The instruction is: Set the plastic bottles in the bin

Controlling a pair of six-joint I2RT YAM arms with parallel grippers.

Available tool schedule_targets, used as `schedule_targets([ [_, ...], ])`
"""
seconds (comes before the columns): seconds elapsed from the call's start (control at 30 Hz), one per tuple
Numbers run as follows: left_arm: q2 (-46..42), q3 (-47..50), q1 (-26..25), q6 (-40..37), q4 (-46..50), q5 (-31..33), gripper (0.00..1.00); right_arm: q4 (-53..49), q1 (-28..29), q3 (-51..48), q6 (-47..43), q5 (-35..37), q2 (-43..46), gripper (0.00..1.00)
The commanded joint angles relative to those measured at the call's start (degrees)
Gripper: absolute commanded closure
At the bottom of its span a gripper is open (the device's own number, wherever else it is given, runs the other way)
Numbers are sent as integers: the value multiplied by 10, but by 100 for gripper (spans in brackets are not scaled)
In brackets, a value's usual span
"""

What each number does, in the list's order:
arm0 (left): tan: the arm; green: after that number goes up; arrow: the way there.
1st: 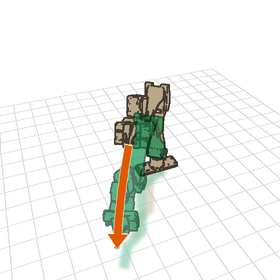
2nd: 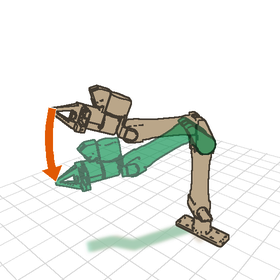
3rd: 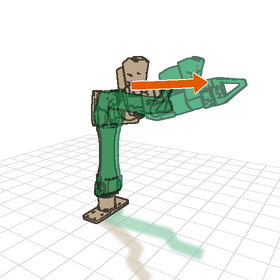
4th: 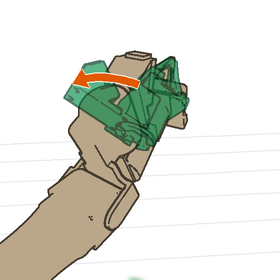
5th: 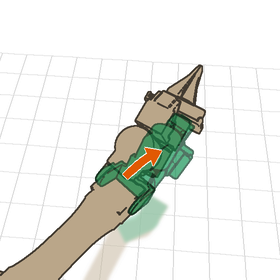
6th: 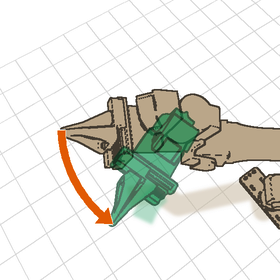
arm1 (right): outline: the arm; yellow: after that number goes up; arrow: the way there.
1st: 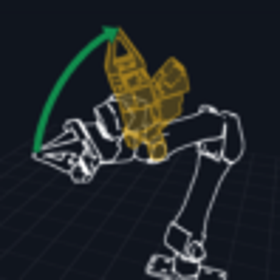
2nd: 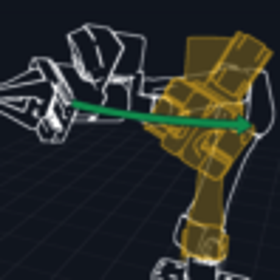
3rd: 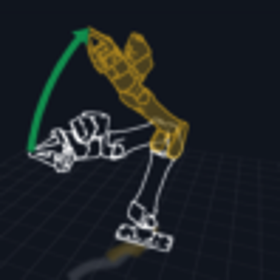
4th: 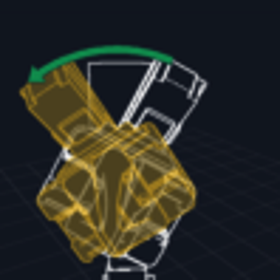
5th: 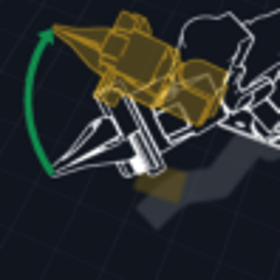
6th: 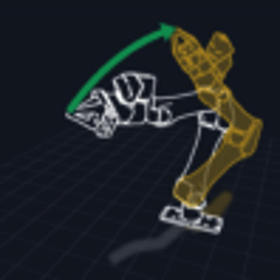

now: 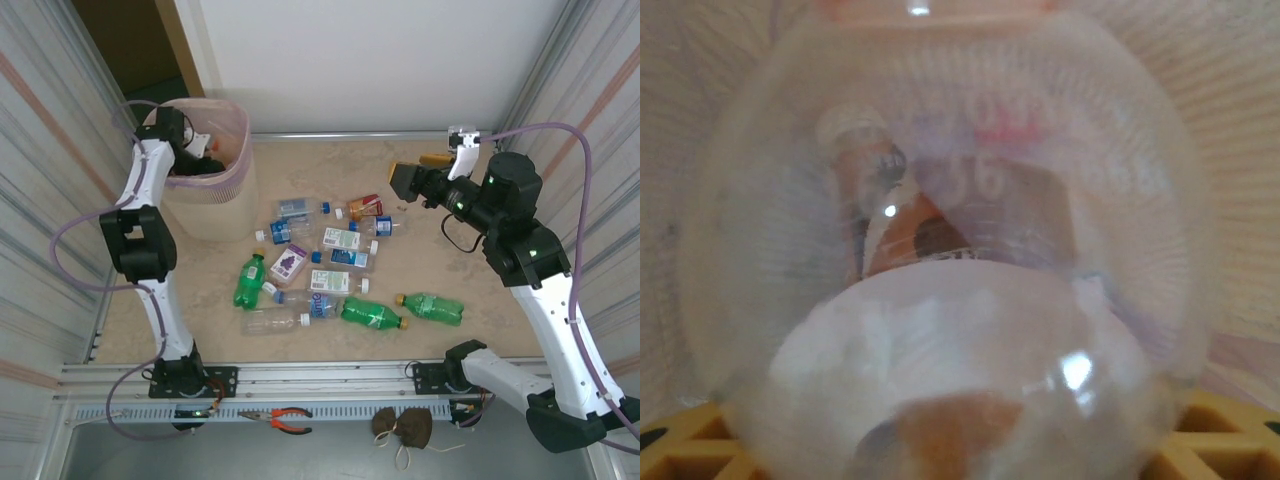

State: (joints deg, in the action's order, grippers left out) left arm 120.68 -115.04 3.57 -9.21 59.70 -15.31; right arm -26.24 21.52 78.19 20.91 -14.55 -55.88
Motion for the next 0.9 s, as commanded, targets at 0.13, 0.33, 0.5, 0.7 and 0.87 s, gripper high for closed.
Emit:
schedule_targets([
  [0.13, 37, 2, -12, -1, 35, 15, 29, 0, -10, -10, -7, 4, 7, 19],
  [0.33, 5, -6, -12, 4, 31, 0, 24, -16, -17, -7, -4, 14, -4, 19],
  [0.5, -33, -21, -12, 10, 34, -15, 23, -48, -30, 2, 9, 22, -37, 20],
  [0.7, -76, -29, -12, 22, 34, -45, 23, -96, -56, 14, 49, 14, -88, 19],
  [0.87, -114, -23, -11, 28, 34, -63, 23, -143, -68, 10, 67, 29, -115, 18],
])
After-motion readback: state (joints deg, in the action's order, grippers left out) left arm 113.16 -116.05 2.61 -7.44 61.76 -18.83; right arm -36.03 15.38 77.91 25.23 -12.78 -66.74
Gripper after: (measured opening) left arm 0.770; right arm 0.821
